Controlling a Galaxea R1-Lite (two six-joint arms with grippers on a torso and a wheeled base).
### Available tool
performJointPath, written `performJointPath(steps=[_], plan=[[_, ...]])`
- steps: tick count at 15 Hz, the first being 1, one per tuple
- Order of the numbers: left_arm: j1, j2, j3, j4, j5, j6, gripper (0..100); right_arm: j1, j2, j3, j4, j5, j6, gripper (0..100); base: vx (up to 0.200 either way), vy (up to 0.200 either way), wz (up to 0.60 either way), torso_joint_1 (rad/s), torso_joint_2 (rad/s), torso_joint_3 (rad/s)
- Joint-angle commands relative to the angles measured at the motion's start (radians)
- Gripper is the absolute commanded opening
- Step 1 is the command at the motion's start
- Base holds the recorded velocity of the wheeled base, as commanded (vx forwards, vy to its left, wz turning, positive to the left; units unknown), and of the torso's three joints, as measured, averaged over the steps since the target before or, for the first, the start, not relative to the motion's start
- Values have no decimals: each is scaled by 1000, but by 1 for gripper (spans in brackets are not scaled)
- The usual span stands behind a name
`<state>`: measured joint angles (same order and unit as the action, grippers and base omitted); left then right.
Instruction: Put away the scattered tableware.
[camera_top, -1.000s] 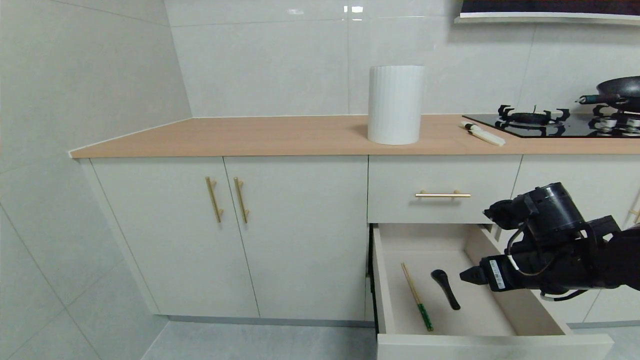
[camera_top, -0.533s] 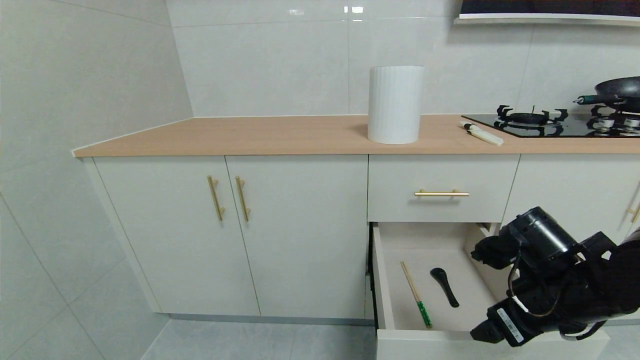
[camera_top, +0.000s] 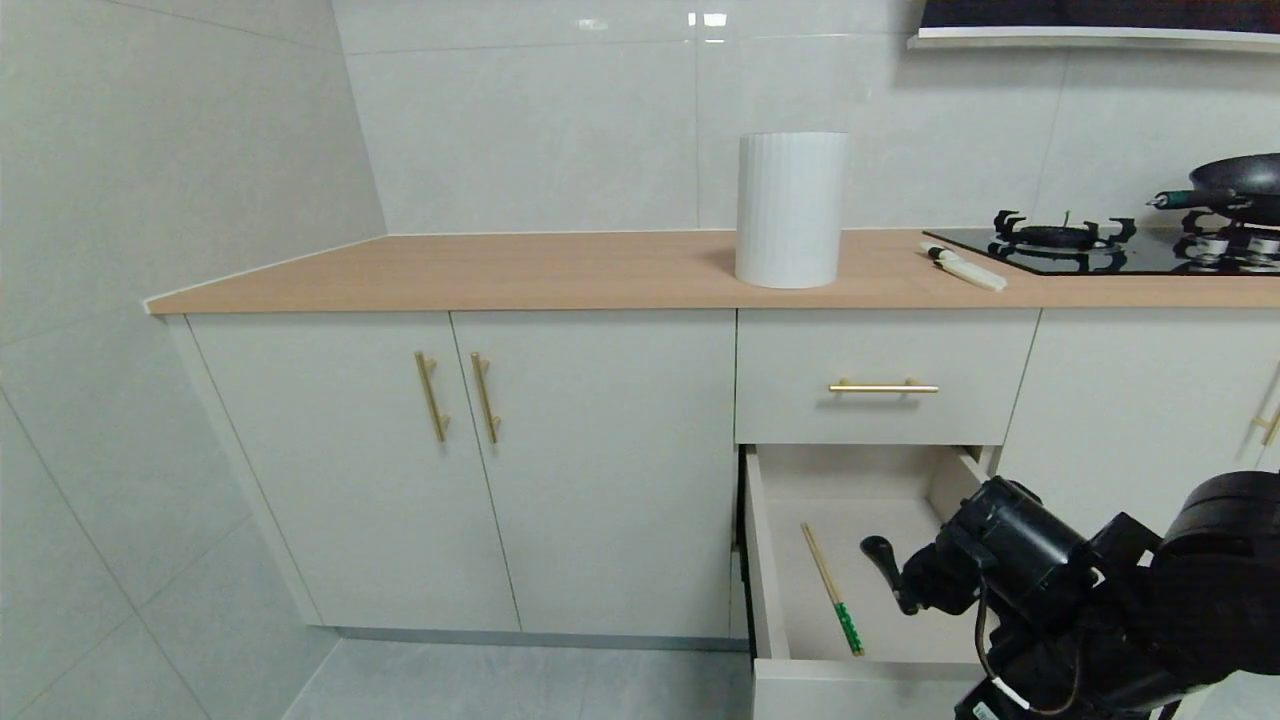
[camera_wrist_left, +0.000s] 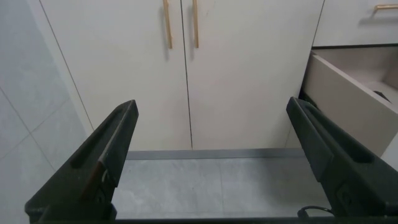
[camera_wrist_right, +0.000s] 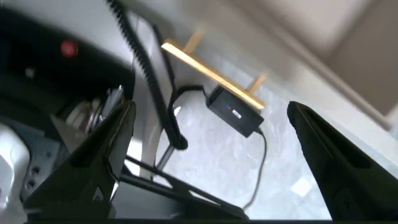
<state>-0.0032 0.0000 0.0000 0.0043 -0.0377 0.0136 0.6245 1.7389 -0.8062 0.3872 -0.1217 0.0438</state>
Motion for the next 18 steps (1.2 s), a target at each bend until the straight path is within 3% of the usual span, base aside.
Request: performJointPath(steps=[1, 6, 13, 18], plan=[[0, 0, 0, -1, 1, 0, 100, 6, 60, -8, -2, -1, 19, 100, 0, 0, 0, 0, 0, 0], [0, 0, 0, -1, 1, 0, 100, -3, 149, -76, -5, -15, 153, 100, 0, 0, 0, 0, 0, 0], [0, 0, 0, -1, 1, 0, 100, -91, 225, -169, -7, -36, 228, 100, 0, 0, 0, 0, 0, 0], [0, 0, 0, 0, -1, 0, 100, -154, 263, -185, -123, -49, 265, 100, 0, 0, 0, 0, 0, 0]])
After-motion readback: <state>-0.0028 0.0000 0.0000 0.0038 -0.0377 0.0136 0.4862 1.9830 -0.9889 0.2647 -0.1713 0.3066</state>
